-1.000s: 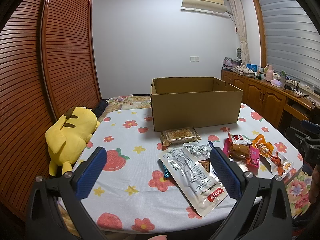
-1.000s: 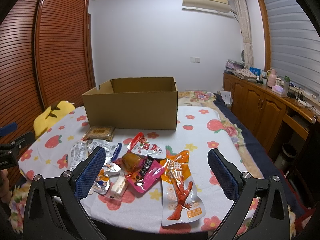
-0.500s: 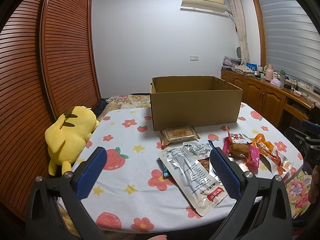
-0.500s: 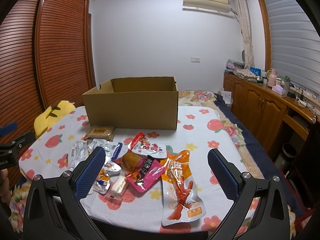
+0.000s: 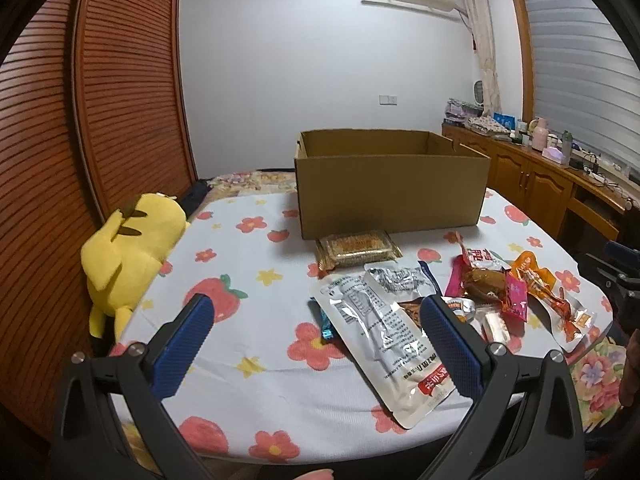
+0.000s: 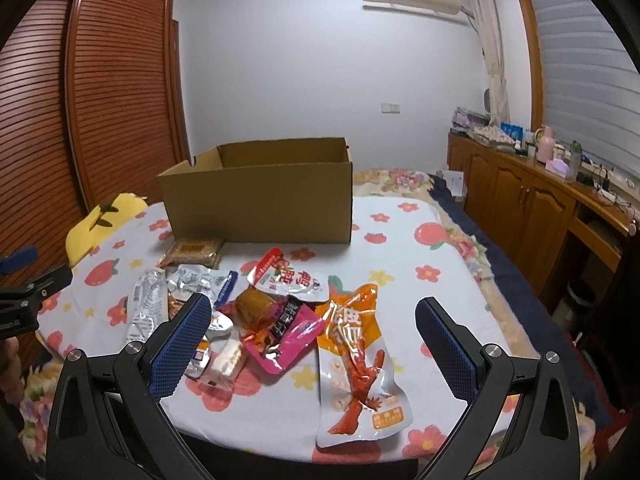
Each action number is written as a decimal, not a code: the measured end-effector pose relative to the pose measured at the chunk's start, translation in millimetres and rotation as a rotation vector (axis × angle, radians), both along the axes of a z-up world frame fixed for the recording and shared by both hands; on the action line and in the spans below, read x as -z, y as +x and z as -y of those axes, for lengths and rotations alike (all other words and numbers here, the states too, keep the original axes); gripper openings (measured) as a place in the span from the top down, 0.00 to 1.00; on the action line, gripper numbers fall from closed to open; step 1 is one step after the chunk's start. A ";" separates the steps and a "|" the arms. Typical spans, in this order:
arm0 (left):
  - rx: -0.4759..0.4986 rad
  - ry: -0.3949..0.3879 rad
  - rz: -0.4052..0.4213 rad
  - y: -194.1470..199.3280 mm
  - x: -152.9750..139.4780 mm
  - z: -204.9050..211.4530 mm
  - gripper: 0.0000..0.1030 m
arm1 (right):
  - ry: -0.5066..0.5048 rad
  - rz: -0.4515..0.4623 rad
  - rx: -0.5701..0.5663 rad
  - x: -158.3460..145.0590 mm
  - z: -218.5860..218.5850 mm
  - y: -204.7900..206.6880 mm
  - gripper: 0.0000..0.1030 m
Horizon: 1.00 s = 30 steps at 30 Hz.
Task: Organize snacks
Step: 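Grasp the orange chicken-feet pouch with the right tool while the left tool grasps the white pouch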
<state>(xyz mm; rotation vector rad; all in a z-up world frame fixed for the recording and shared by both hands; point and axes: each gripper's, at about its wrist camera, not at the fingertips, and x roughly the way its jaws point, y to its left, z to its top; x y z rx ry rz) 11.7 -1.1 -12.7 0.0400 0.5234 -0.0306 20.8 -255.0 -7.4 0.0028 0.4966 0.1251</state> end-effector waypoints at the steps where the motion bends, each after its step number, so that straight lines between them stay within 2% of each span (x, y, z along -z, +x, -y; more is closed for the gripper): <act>1: 0.002 -0.004 -0.007 2.1 2.0 0.2 0.00 | -0.001 -0.006 -0.004 1.6 0.9 0.5 0.00; 10: 0.024 -0.032 -0.109 22.2 31.1 1.4 0.00 | -0.008 -0.072 -0.045 17.5 17.8 16.2 0.00; 13: 0.027 -0.040 -0.136 27.1 38.5 -0.6 0.00 | -0.005 -0.130 -0.067 27.6 25.0 28.2 0.01; 16: 0.040 -0.055 -0.165 34.1 45.4 -0.3 0.00 | 0.005 -0.186 -0.092 39.0 29.3 39.1 0.07; 19: 0.052 -0.064 -0.193 41.6 49.9 1.6 0.00 | 0.011 -0.235 -0.103 49.7 33.5 48.1 0.20; 24: 0.069 -0.086 -0.241 52.4 56.3 4.0 0.00 | 0.015 -0.274 -0.117 56.1 39.9 60.0 0.24; 27: 0.081 -0.111 -0.261 59.4 58.1 3.3 0.00 | -0.014 -0.288 -0.121 59.1 39.2 65.4 0.30; 30: 0.096 -0.144 -0.279 65.9 59.0 2.4 0.02 | -0.034 -0.315 -0.121 66.4 39.9 72.9 0.51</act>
